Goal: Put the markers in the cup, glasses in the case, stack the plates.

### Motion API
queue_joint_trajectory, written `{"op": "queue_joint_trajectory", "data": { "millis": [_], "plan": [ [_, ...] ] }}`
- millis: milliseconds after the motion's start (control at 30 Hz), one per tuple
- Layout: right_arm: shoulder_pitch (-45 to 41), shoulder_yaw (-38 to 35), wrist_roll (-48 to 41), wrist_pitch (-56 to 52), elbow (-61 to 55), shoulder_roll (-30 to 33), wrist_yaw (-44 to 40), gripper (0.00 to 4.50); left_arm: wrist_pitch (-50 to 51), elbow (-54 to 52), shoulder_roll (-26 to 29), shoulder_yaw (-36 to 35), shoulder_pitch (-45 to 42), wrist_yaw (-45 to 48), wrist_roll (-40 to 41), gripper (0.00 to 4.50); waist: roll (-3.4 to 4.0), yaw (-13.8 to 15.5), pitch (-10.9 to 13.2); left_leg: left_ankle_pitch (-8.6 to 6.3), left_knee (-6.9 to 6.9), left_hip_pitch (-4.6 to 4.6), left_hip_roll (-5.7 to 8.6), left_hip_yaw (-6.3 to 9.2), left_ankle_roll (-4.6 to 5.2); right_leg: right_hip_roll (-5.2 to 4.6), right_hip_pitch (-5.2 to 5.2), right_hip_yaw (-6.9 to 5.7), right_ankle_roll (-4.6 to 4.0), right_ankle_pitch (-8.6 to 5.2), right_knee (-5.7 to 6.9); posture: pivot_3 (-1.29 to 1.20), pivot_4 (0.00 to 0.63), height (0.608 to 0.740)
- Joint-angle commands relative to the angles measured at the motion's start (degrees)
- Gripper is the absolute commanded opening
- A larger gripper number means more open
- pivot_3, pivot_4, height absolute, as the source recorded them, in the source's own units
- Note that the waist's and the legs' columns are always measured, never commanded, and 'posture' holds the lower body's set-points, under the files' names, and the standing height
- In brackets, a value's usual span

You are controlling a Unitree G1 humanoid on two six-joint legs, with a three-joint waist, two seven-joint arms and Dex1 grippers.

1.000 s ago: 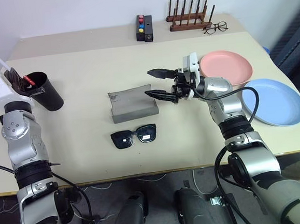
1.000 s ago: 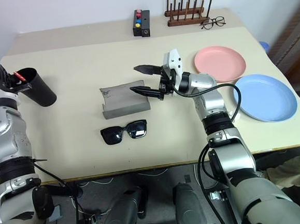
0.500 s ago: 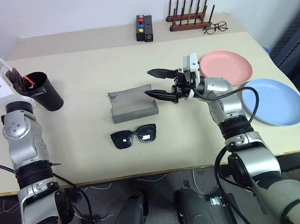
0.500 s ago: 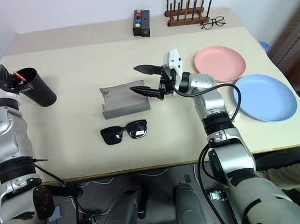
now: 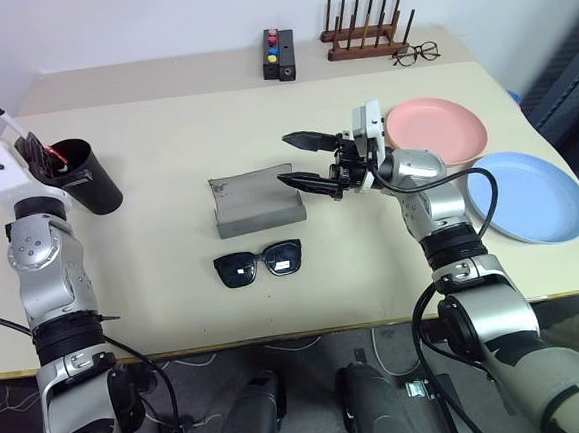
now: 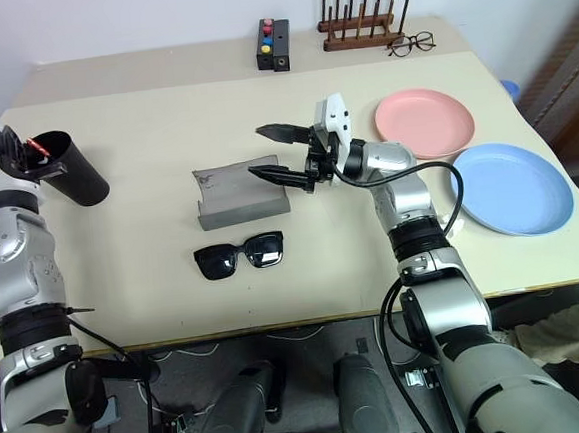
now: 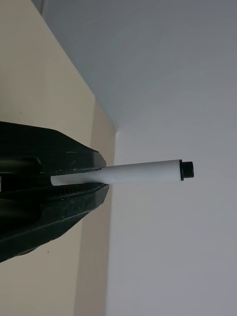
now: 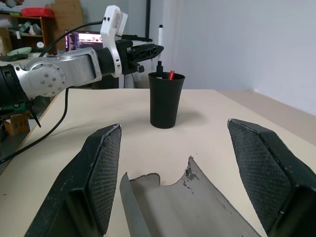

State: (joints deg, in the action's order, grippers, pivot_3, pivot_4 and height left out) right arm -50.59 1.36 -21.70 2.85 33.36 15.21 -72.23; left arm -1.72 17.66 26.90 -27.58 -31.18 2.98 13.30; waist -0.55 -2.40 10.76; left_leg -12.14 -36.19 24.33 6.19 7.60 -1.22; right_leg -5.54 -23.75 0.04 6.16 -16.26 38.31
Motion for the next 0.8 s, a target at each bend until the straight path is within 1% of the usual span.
{"op": "queue_joint_trajectory", "data": {
  "millis": [33, 67, 167, 233, 533, 700, 800],
  "plan": [
    [-0.41, -1.55, -1.43, 0.07, -3.00, -0.09, 0.26, 3.51, -0.77, -1.84, 0.81, 0.17, -0.23, 0.24, 0.15, 0.77, 0.00, 0.00, 0.00, 0.00, 0.00, 0.00, 0.00, 0.00, 0.00, 0.00, 0.00, 0.00, 0.00, 0.00, 0.00, 0.00, 0.150, 0.740],
    [-0.32, -1.57, -1.44, 0.00, -3.14, -0.08, 0.32, 3.51, -0.76, -1.91, 0.76, 0.21, -0.22, 0.27, 0.16, 0.99, 0.00, 0.01, 0.00, 0.00, 0.00, 0.00, 0.00, 0.00, 0.00, 0.00, 0.00, 0.00, 0.00, 0.00, 0.00, 0.00, 0.150, 0.740],
    [-0.30, -1.53, -1.40, -0.11, -3.18, -0.06, 0.39, 3.51, -0.74, -1.95, 0.70, 0.28, -0.31, 0.36, 0.19, 2.39, 0.00, 0.01, 0.00, 0.00, 0.00, 0.00, 0.00, 0.00, 0.00, 0.00, 0.00, 0.00, 0.00, 0.00, 0.00, 0.00, 0.150, 0.740],
    [-0.46, -1.49, -1.35, -0.12, -3.01, -0.06, 0.38, 3.51, -0.78, -2.02, 0.60, 0.26, -0.31, 0.71, 0.58, 3.40, 0.00, 0.00, 0.00, 0.00, 0.00, 0.00, 0.00, 0.00, 0.00, 0.00, 0.00, 0.00, 0.00, 0.00, 0.00, 0.00, 0.150, 0.740],
    [-1.21, -1.60, -1.17, 0.16, -2.06, 0.04, 0.28, 3.51, -1.09, -5.64, 1.19, -0.28, -1.11, 0.94, 1.95, 3.40, 0.00, 0.01, 0.00, 0.00, 0.00, 0.00, 0.00, 0.00, 0.00, 0.00, 0.00, 0.00, 0.00, 0.00, 0.00, 0.00, 0.150, 0.740],
    [-1.34, -1.77, -1.17, 0.27, -1.92, 0.14, 0.39, 3.51, -0.45, -8.35, 1.89, -0.05, -3.71, 1.83, 3.40, 3.40, 0.00, 0.06, 0.00, 0.00, -0.01, 0.00, 0.00, 0.00, 0.00, 0.00, 0.01, 0.00, 0.00, 0.00, 0.00, 0.00, 0.150, 0.740],
    [-1.14, -1.93, -1.24, 0.13, -2.33, 0.43, 0.46, 3.51, 2.15, -10.72, 2.00, 1.50, -6.16, 4.11, 5.28, 3.40, 0.00, 0.09, 0.00, 0.00, -0.01, 0.01, 0.00, 0.00, 0.00, 0.00, 0.01, -0.01, 0.00, 0.00, 0.00, 0.00, 0.150, 0.740]
  ]
}}
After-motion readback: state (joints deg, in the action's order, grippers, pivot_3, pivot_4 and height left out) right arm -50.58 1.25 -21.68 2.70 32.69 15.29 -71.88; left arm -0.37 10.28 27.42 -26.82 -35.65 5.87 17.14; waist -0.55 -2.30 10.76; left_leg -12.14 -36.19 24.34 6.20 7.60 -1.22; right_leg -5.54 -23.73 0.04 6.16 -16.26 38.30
